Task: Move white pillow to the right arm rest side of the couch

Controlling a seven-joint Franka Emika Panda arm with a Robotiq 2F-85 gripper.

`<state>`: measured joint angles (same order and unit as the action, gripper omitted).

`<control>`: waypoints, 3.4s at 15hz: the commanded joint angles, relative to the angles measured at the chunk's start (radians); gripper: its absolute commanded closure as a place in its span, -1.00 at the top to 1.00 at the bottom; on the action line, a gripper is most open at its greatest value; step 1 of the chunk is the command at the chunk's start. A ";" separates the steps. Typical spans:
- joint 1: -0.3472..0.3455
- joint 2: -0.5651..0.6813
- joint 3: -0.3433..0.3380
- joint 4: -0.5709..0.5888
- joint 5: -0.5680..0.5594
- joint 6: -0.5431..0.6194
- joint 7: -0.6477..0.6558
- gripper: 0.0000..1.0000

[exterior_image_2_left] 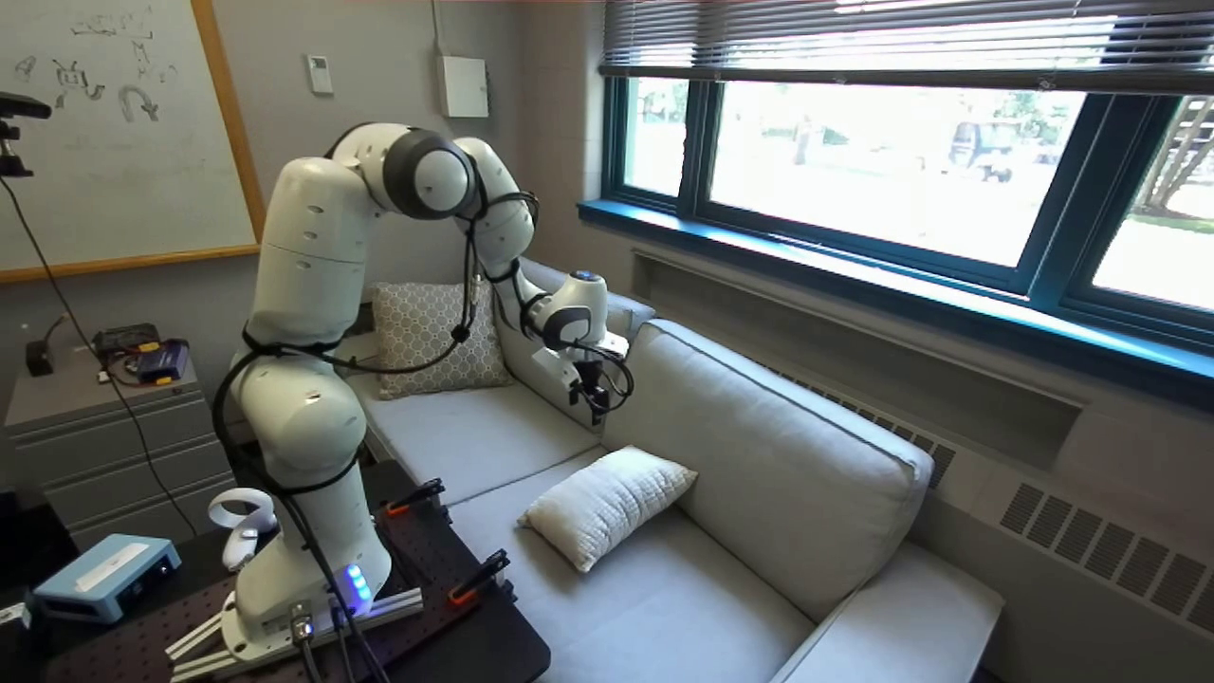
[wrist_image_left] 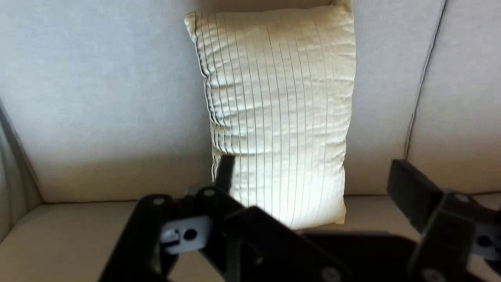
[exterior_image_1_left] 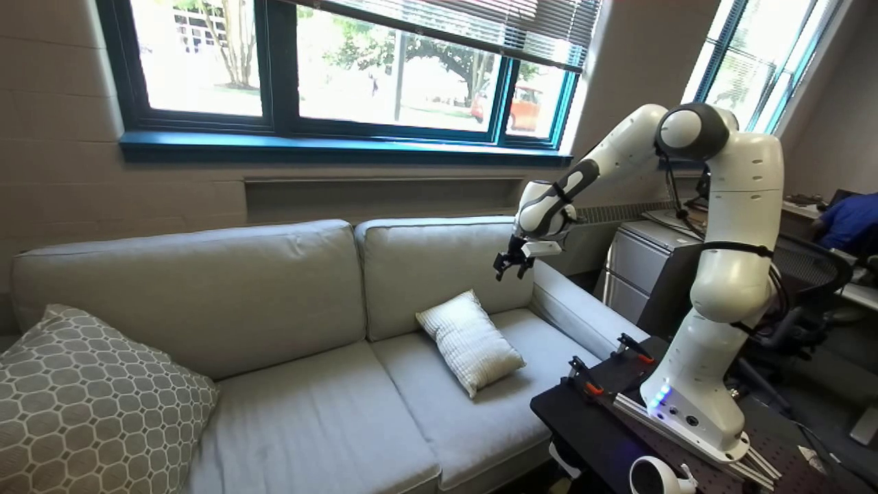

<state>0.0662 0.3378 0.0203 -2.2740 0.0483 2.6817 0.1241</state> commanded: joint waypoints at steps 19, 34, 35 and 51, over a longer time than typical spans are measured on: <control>-0.099 0.699 0.032 0.570 0.054 0.103 -0.031 1.00; -0.222 1.128 0.154 1.110 0.131 -0.186 -0.166 0.38; -0.221 1.145 0.149 1.132 0.134 -0.188 -0.160 0.19; -0.115 1.036 0.081 1.093 0.123 -0.120 0.009 -0.95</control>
<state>-0.1059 1.4555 0.1586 -1.0965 0.1794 2.5063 0.0225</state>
